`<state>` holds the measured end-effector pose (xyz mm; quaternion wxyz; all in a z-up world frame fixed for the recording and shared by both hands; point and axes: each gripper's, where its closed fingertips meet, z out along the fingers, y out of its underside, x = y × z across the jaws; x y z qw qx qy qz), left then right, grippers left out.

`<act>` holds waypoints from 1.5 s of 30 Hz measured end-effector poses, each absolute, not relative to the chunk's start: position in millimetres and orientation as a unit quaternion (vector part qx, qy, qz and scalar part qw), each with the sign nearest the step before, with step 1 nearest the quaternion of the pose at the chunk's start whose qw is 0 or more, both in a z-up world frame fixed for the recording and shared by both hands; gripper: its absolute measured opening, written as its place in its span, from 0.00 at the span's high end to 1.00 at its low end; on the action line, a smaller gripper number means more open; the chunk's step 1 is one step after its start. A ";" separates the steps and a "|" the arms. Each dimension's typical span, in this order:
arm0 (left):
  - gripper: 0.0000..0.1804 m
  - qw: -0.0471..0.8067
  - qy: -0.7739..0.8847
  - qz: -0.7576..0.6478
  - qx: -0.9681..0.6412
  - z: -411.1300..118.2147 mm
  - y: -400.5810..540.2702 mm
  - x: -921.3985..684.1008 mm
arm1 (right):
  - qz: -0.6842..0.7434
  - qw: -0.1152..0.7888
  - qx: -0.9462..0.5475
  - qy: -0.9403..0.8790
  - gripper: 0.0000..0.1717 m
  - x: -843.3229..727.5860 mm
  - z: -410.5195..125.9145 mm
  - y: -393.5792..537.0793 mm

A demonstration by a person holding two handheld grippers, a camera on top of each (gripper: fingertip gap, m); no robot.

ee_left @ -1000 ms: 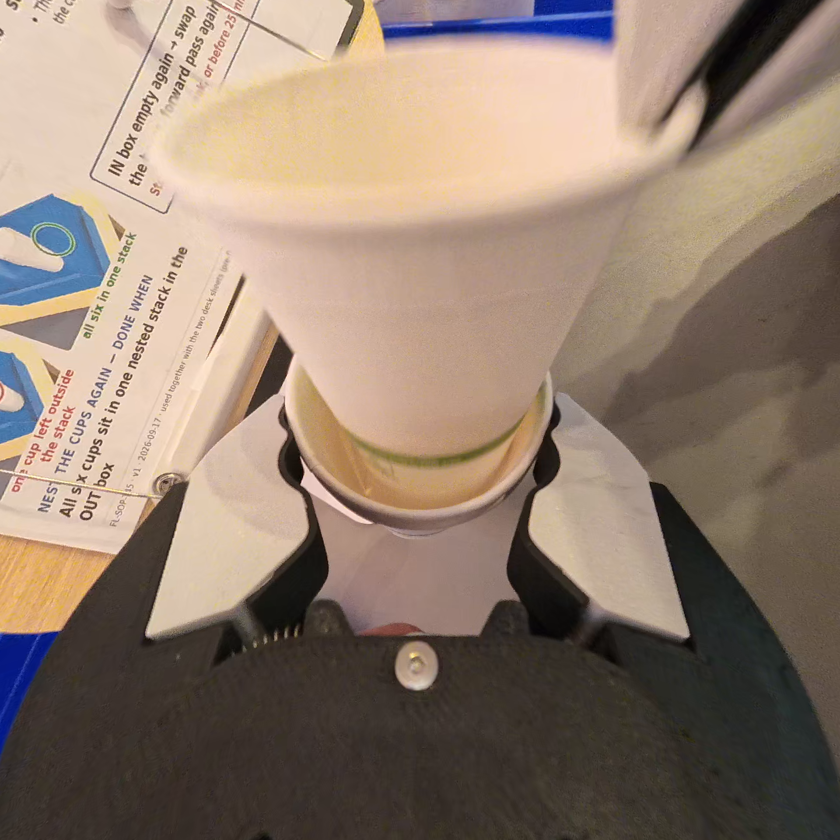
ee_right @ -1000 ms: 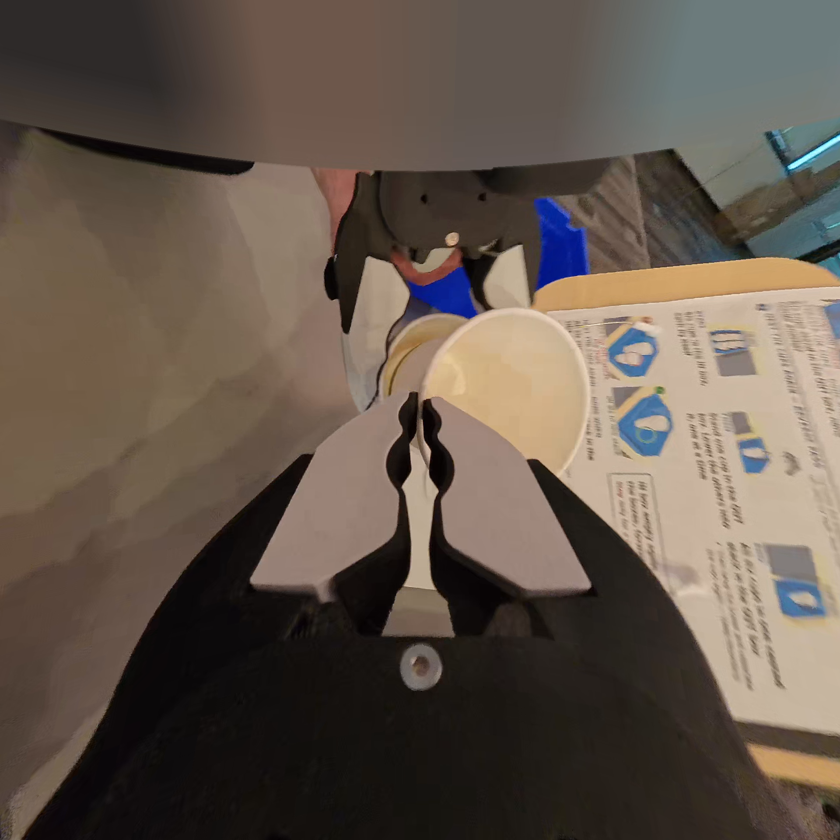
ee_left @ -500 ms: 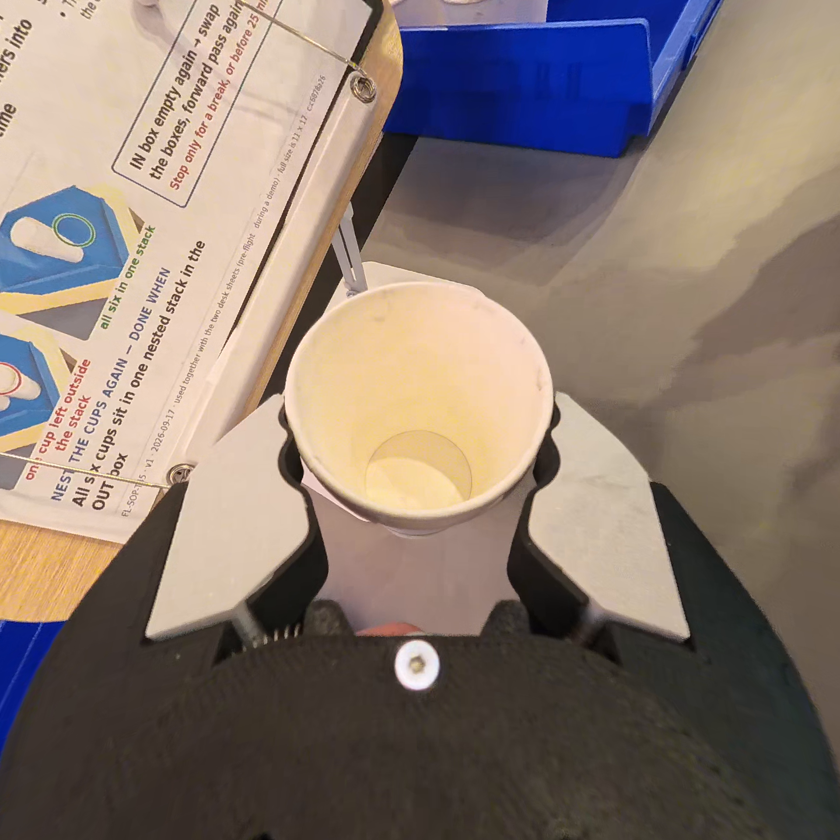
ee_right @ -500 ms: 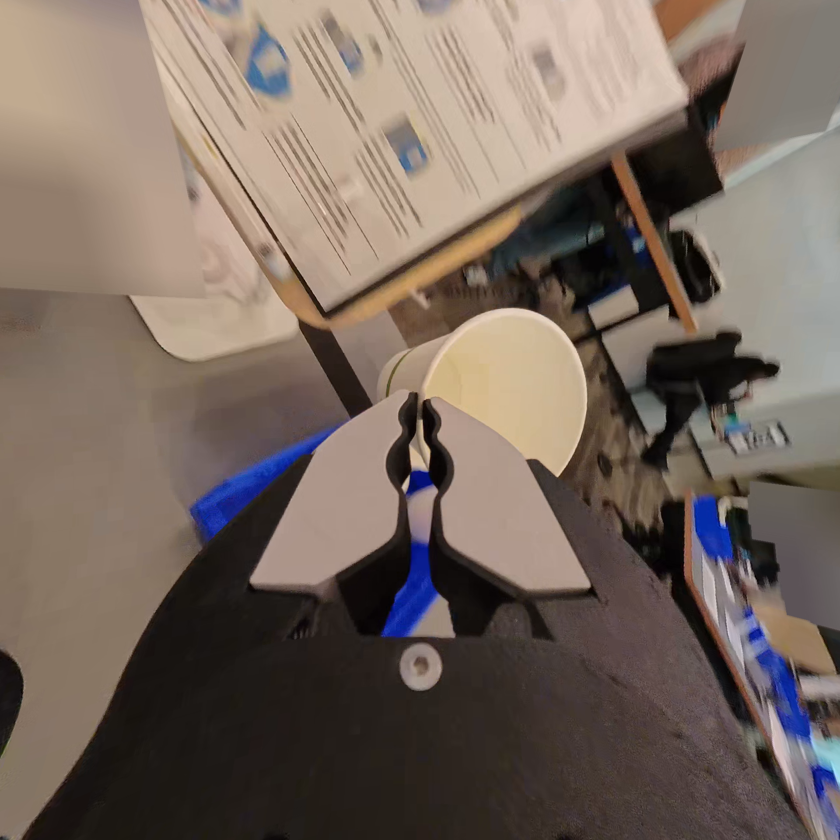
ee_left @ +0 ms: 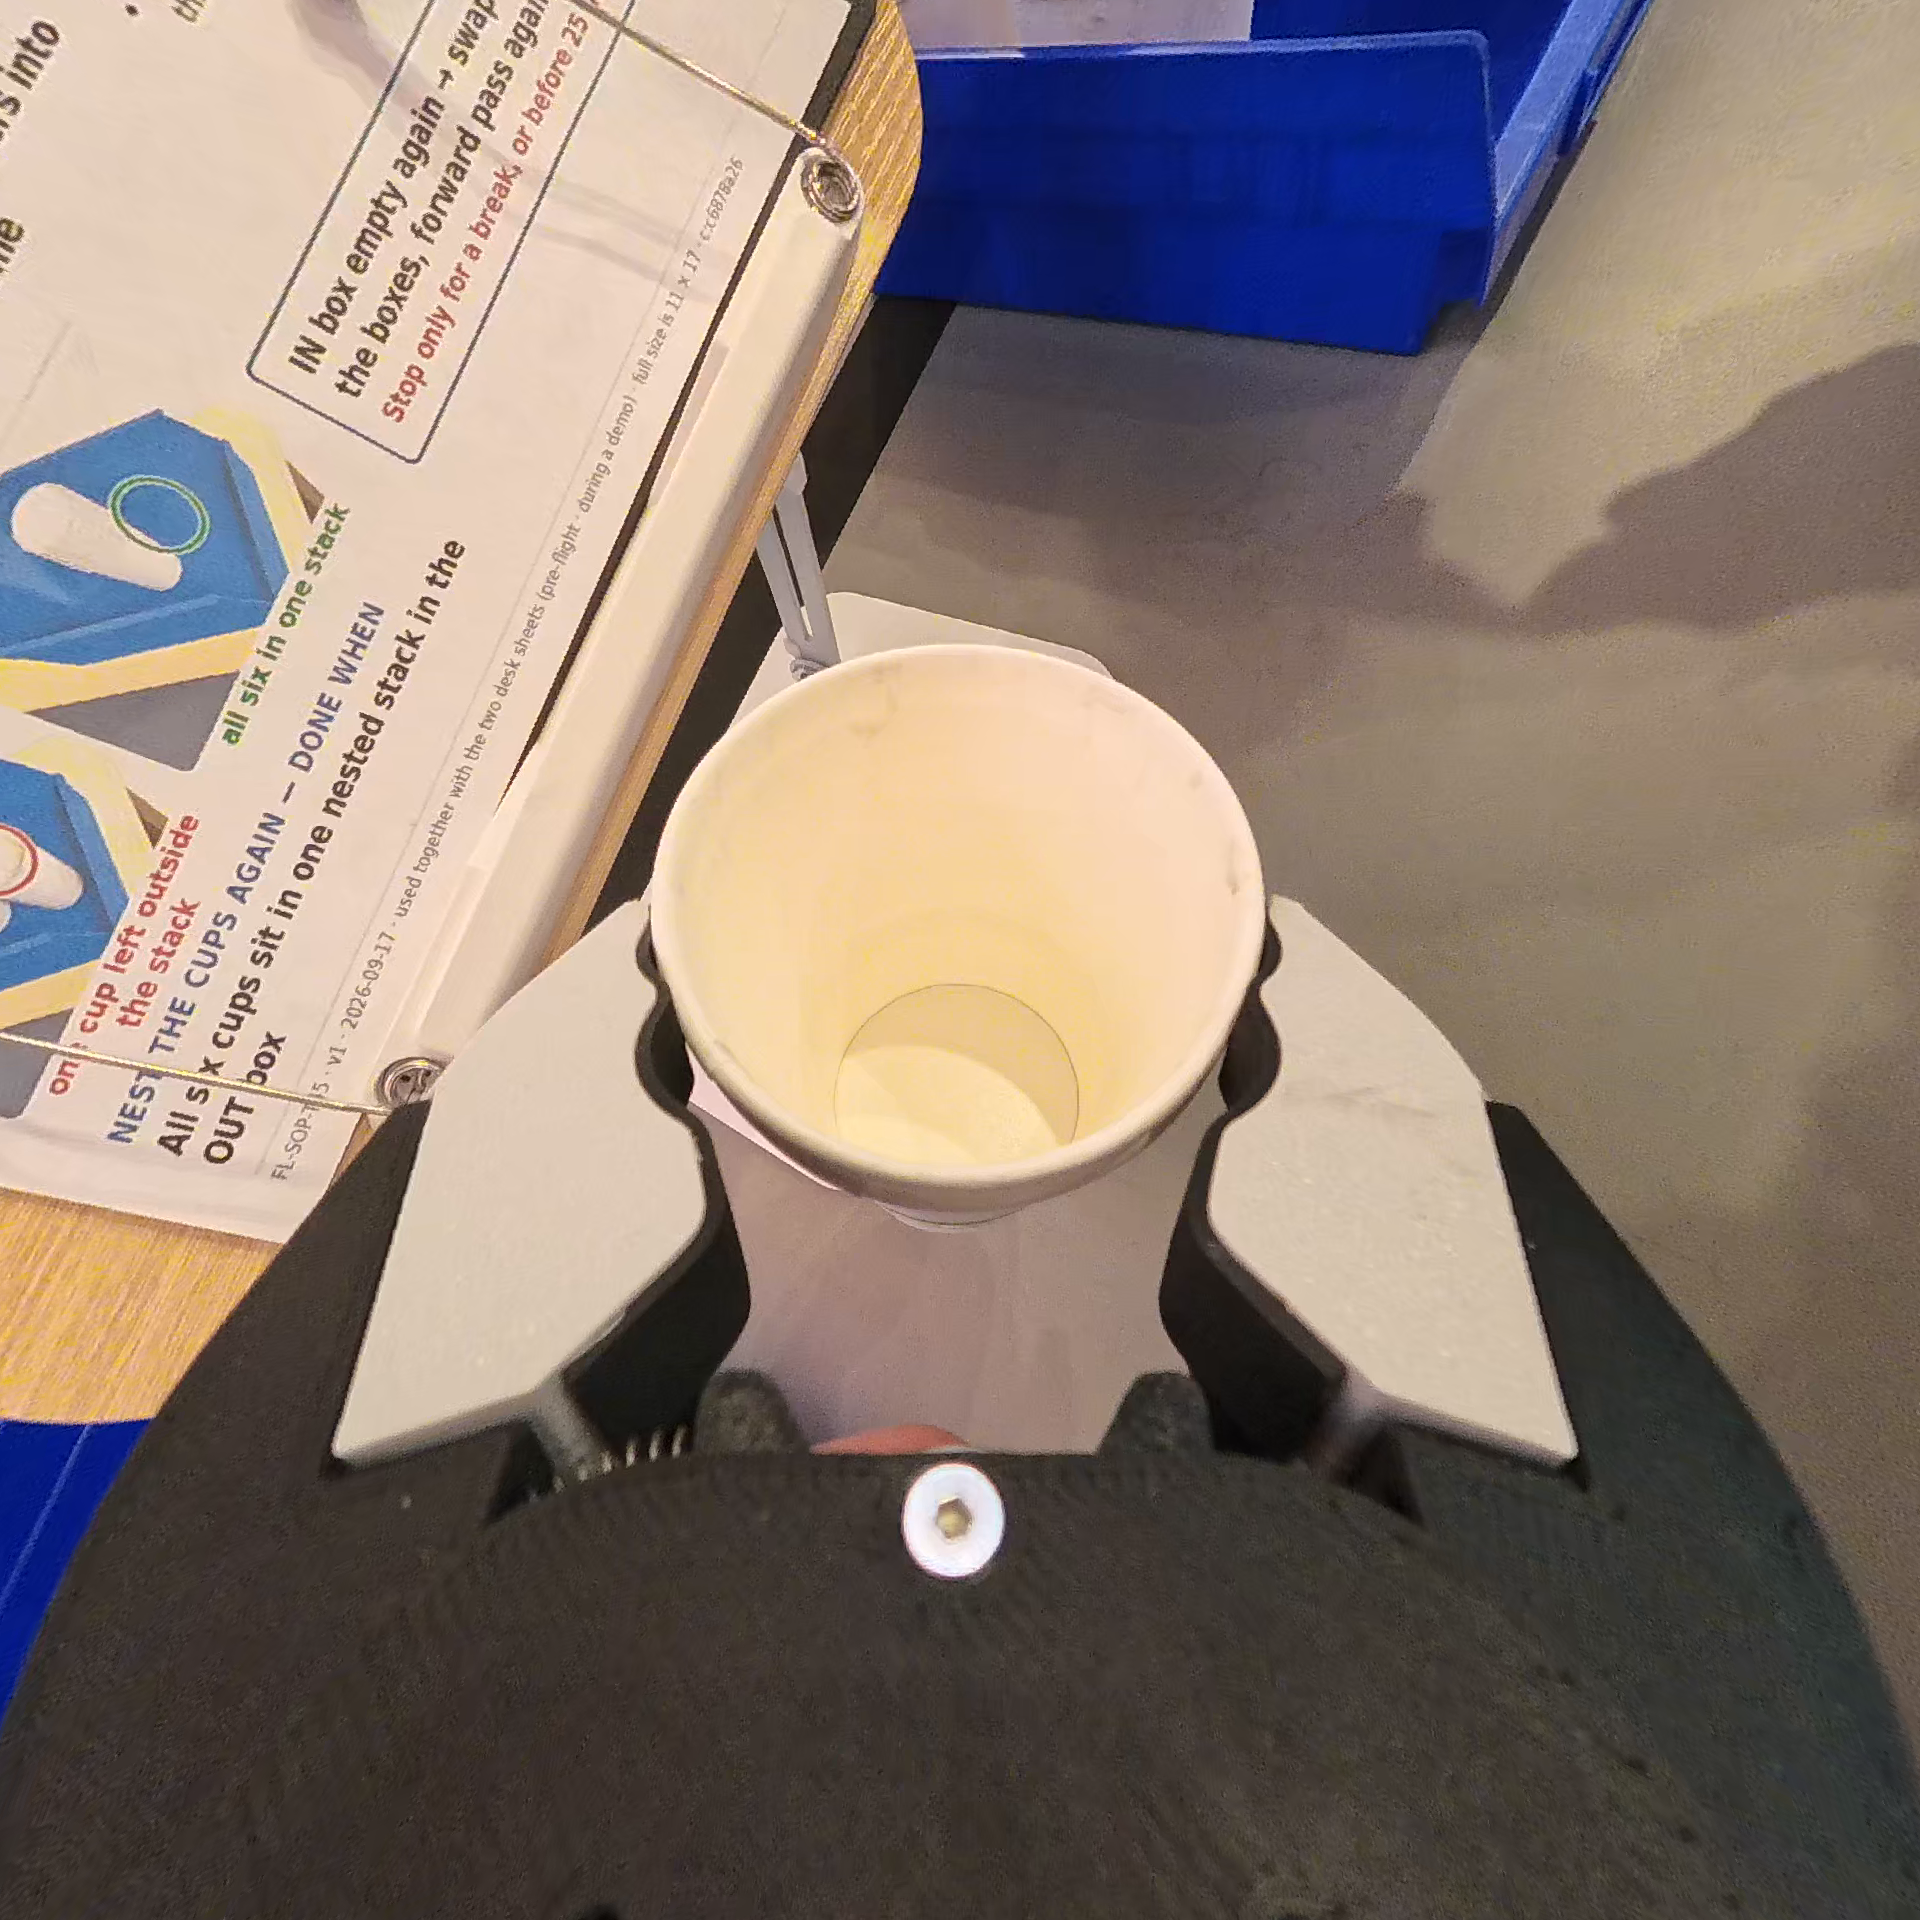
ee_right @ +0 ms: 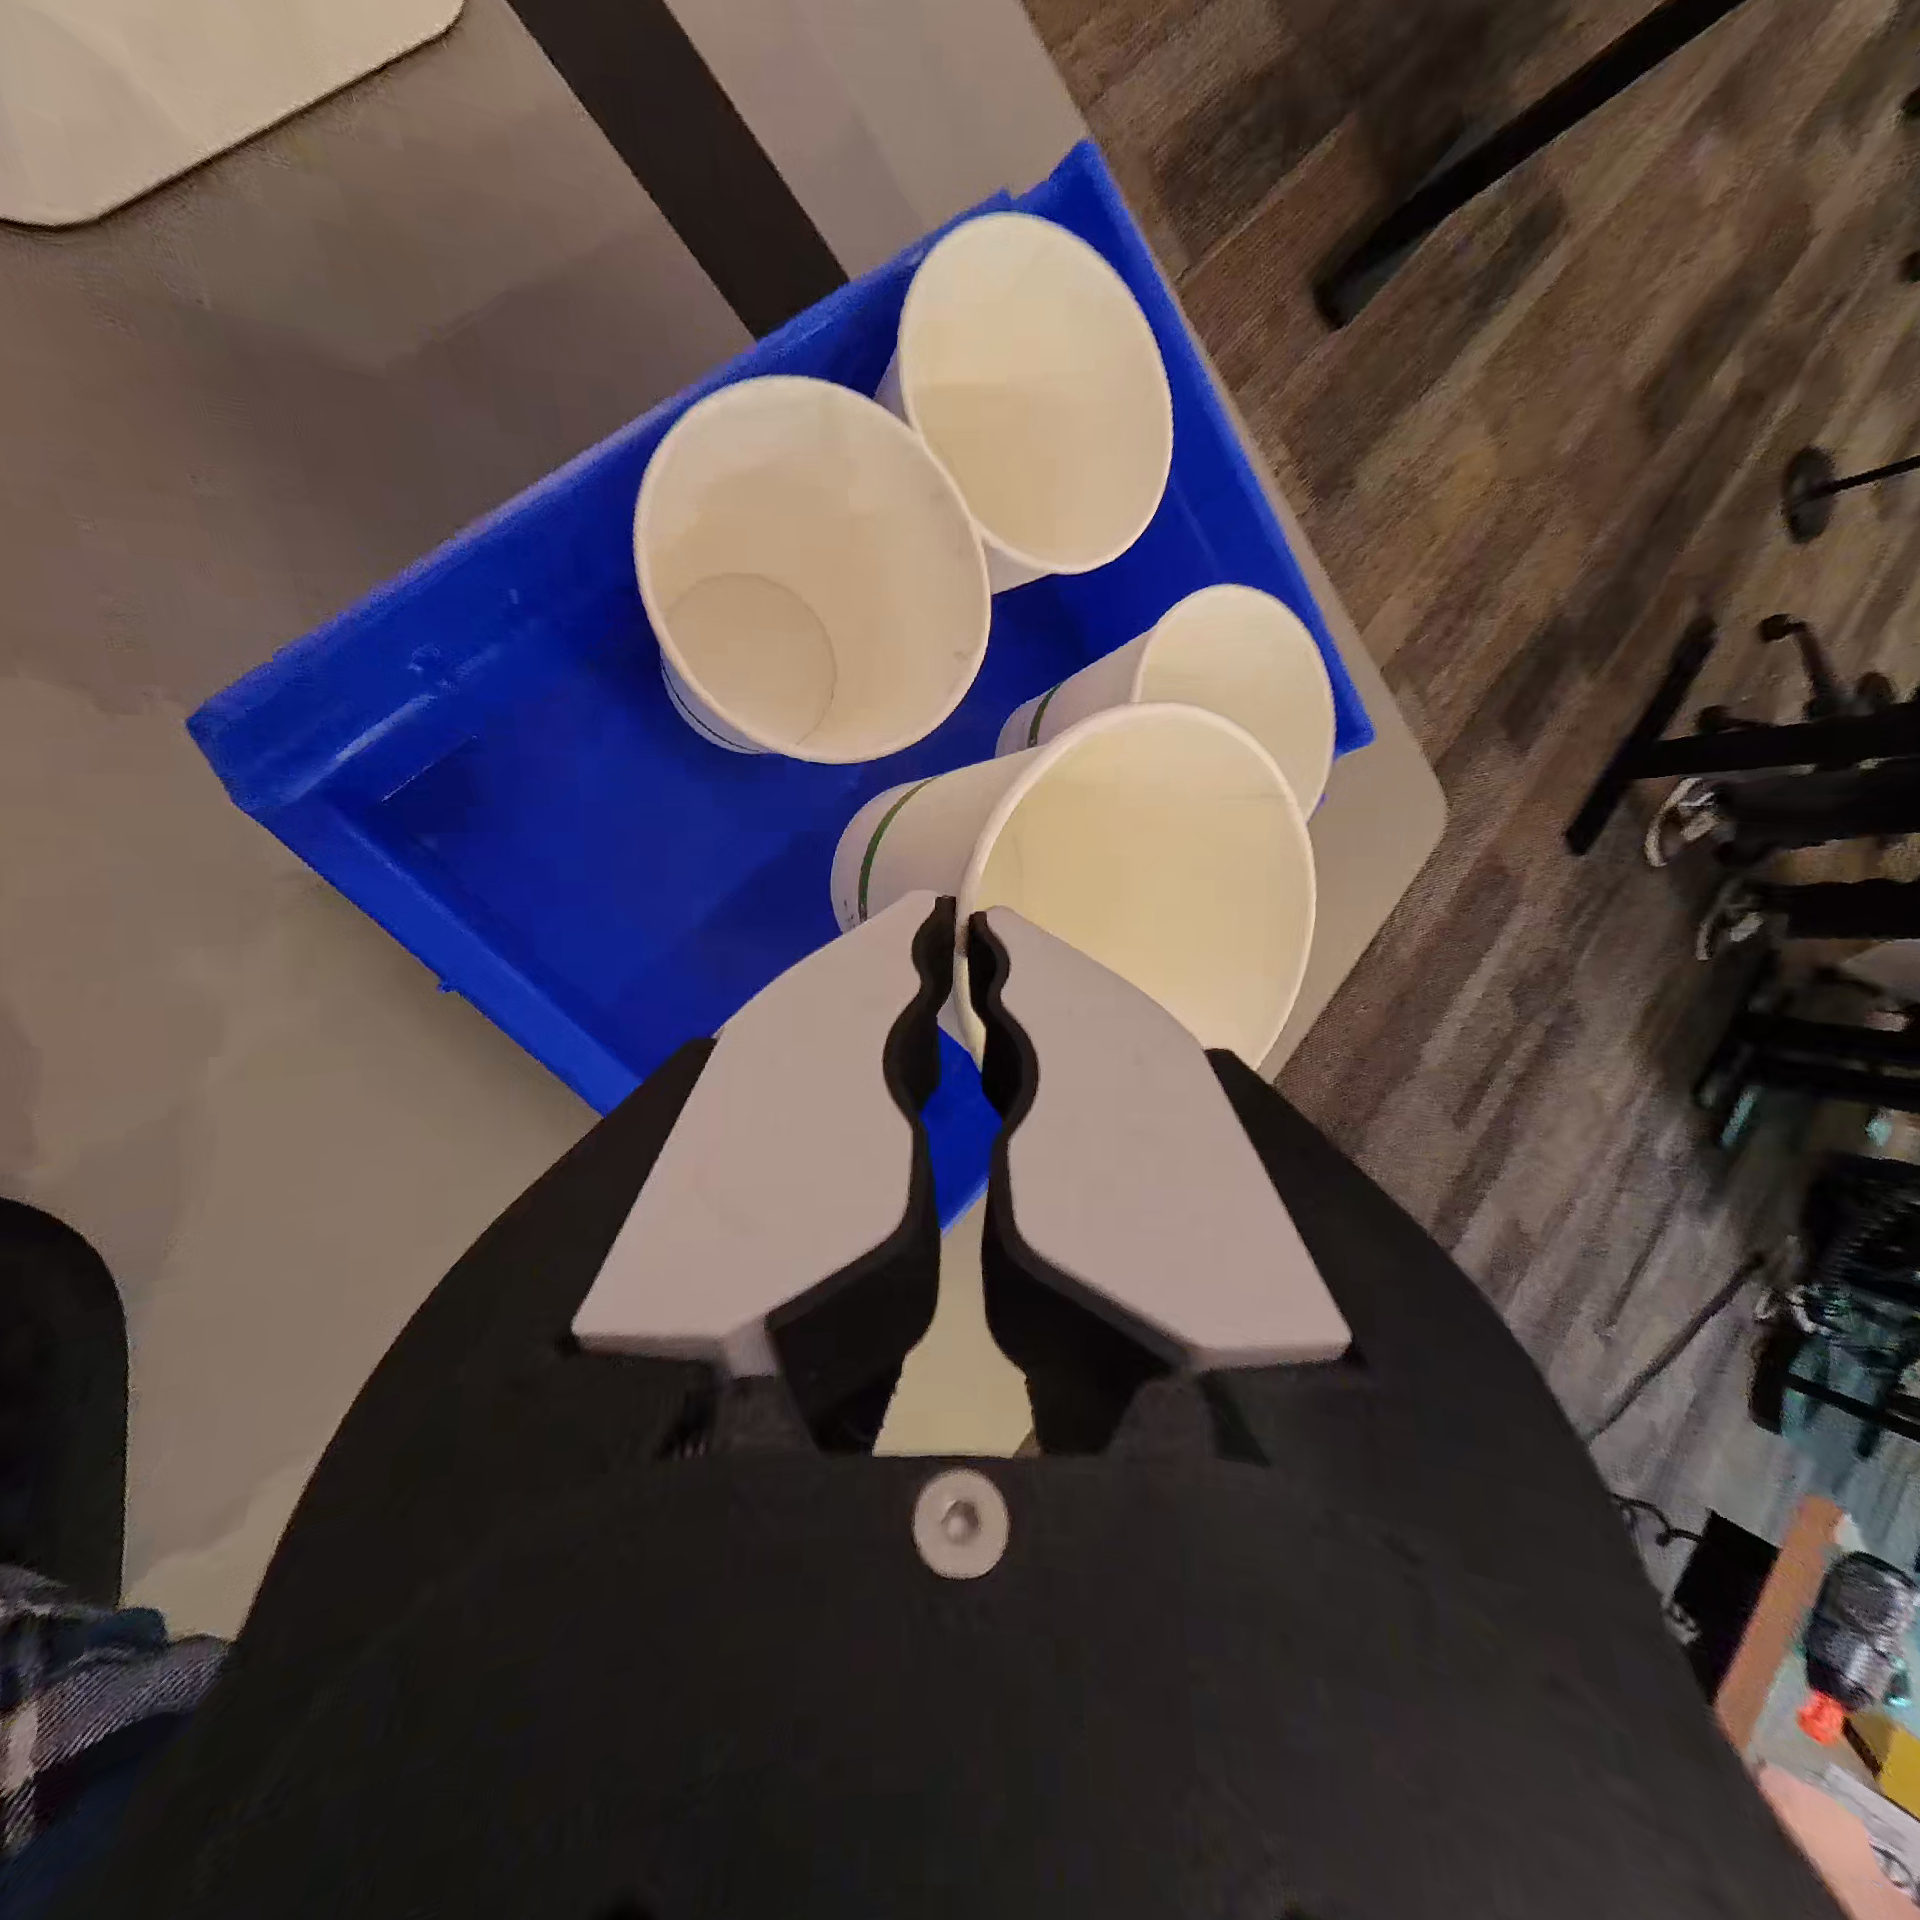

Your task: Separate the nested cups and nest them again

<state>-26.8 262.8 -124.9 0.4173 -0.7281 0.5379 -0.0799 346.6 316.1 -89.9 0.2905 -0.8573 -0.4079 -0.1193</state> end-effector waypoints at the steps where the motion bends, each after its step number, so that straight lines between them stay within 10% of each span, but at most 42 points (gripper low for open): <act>1: 0.44 0.417 0.538 -0.080 -0.728 -124.9 262.7 -26.7 | -0.116 0.284 -0.861 -0.406 0.98 350.0 -95.2 318.3; 22: 0.44 0.416 0.540 -0.080 -0.727 -126.1 261.7 -25.5 | -0.067 0.185 -0.885 -0.423 0.97 359.0 -165.7 331.1; 27: 0.44 0.416 0.541 -0.082 -0.726 -126.5 261.0 -24.1 | -0.105 0.212 -0.881 -0.410 0.72 355.2 -137.0 323.7; 34: 0.44 0.408 0.541 -0.107 -0.727 -127.7 256.3 -19.5 | -0.043 0.386 -0.702 -0.597 0.80 192.9 -53.2 280.6; 45: 0.44 0.399 0.549 -0.111 -0.726 -130.0 252.8 -18.8 | 0.097 0.395 -0.489 -0.772 0.89 19.0 -90.3 203.6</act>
